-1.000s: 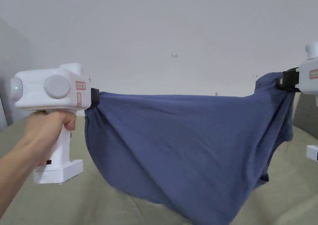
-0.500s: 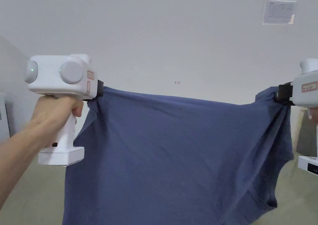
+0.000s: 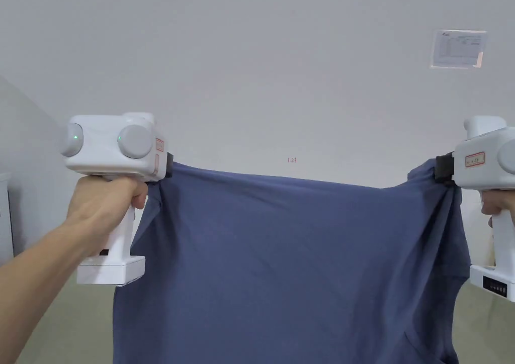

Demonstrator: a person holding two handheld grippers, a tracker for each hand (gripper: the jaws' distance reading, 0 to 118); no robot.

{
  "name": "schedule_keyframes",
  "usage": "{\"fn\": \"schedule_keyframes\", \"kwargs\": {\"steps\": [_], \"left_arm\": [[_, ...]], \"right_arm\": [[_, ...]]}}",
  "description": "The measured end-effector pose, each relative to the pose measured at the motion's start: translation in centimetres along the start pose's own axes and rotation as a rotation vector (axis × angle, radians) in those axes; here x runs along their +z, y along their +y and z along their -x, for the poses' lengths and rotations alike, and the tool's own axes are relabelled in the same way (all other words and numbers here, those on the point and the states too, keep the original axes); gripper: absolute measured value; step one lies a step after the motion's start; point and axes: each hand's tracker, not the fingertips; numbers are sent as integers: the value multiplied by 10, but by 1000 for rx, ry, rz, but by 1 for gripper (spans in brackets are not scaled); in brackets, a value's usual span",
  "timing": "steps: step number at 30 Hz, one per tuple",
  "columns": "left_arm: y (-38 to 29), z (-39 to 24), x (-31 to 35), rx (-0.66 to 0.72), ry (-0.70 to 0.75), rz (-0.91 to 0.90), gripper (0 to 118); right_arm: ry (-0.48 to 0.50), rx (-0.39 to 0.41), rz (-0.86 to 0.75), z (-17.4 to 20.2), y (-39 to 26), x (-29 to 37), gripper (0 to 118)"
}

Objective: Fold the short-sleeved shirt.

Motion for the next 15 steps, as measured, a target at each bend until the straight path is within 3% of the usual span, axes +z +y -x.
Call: {"fn": "schedule_keyframes", "kwargs": {"steps": [15], "left_arm": [[75,-42,-117,-66,96,-81,0]], "right_arm": [[-70,66,-51,3,73,-132,7]]}}
